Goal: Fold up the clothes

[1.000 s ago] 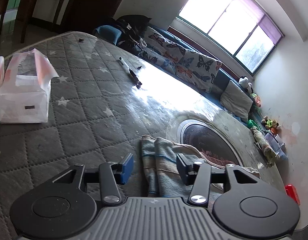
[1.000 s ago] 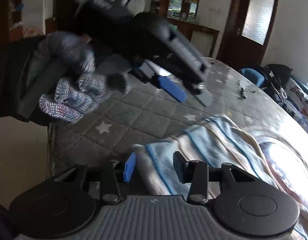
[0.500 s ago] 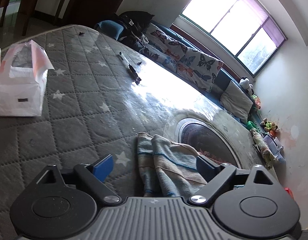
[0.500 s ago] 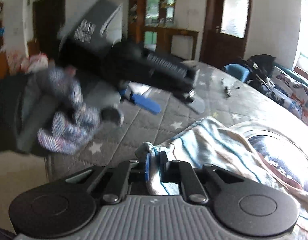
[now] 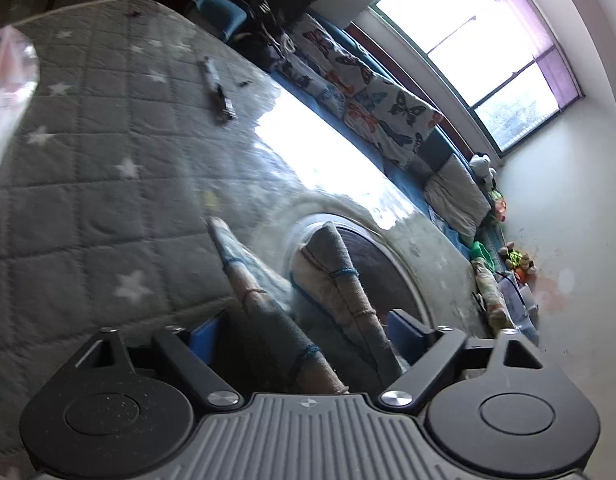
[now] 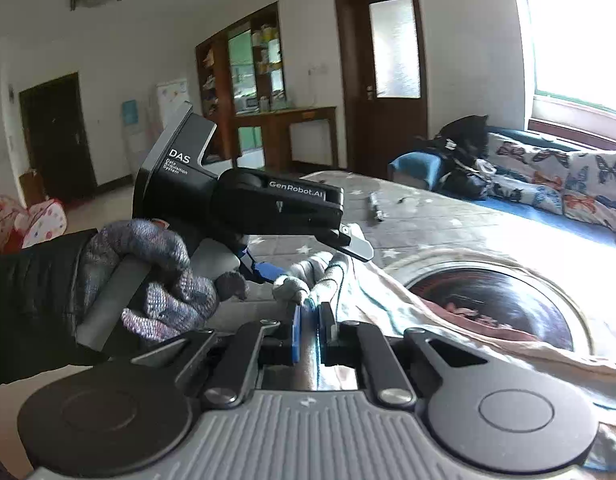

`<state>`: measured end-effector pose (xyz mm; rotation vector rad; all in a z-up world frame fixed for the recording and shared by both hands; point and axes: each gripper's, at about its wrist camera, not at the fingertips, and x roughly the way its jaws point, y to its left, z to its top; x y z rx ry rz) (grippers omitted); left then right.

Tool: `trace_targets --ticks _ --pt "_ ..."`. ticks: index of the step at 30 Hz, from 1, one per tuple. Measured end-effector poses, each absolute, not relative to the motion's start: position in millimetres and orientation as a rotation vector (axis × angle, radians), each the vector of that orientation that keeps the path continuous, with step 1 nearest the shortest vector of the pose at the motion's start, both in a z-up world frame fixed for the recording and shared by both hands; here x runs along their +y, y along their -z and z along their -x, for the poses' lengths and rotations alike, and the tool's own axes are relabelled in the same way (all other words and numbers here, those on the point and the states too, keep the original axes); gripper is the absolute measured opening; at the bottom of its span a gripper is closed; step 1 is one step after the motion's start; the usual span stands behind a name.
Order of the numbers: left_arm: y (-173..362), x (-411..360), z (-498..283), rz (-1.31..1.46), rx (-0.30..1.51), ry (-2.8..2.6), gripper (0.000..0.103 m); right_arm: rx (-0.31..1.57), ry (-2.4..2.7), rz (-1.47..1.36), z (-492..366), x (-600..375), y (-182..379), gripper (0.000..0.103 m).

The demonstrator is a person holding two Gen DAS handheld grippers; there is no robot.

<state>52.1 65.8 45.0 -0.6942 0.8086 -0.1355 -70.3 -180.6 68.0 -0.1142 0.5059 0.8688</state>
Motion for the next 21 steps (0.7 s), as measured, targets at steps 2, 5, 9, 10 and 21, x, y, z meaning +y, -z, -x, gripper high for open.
trace_targets --ticks 2,5,9,10,21 --pt "-51 54 -56 0.675 0.817 0.132 0.072 0.498 -0.855 0.093 67 -190 -69 0.008" --pt "-61 34 -62 0.639 0.818 0.14 0.051 0.485 -0.832 0.064 65 -204 -69 0.007" --pt "-75 0 -67 0.555 0.81 0.17 0.025 0.47 -0.796 0.018 65 -226 -68 0.005" --pt "-78 -10 -69 0.533 0.808 0.183 0.022 0.467 -0.785 0.002 64 -232 -68 0.005" --pt "-93 -127 -96 0.391 0.824 0.337 0.015 0.414 -0.6 -0.176 73 -323 -63 0.005"
